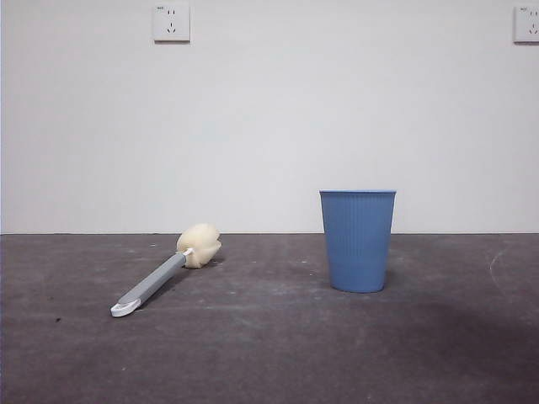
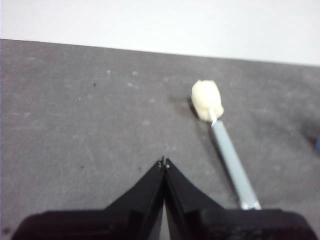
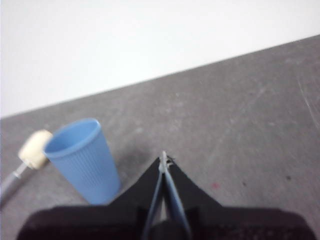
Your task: Pick up the cup brush,pick up the cup,insert the brush into the cup,clean the cup,put the cup brush back,put the cup back to the fixed position on the table
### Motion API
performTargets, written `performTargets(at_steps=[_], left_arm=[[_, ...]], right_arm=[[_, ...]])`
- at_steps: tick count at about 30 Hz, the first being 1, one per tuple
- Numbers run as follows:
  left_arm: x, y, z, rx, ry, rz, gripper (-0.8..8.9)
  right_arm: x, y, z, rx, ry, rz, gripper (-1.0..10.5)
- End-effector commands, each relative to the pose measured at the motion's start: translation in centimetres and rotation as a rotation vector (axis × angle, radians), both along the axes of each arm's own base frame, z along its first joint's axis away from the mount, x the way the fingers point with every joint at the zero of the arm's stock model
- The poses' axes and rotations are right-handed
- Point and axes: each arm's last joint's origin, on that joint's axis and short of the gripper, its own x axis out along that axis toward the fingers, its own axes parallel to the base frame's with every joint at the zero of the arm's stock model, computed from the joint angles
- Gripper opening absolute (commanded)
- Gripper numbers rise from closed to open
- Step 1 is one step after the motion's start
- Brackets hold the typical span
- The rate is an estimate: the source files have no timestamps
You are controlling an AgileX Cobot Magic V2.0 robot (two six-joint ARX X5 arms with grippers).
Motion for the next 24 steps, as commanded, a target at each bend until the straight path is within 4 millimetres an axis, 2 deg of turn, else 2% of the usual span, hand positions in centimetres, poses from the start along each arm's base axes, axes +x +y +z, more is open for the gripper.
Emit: performTargets(at_steps=[1,10,17,24], left_arm=[[-0.4,0.1,2.1,-0.068,-0.036,0.008,-0.06],[-1.3,0.0,8.2,-0.087,-0.008,-0.044,-0.06],[-0.8,-0.5,12.4,-0.063,0.165,-0.193,-0.06],[-0.3,-0.9,15.1,-0.009,0.333,-0.316,-0.06]], right_arm=[[-0.2,0.0,1.8,0.046,-0.034,0.003,-0.1],[0.7,0.5,7.9,0.048,0.014,0.179,-0.1],[2.4,1.1,12.2,-0.053,0.235,0.4,-0.1],[3.1,1.3,15.3,-0.17,0.464,0.508,-0.1]])
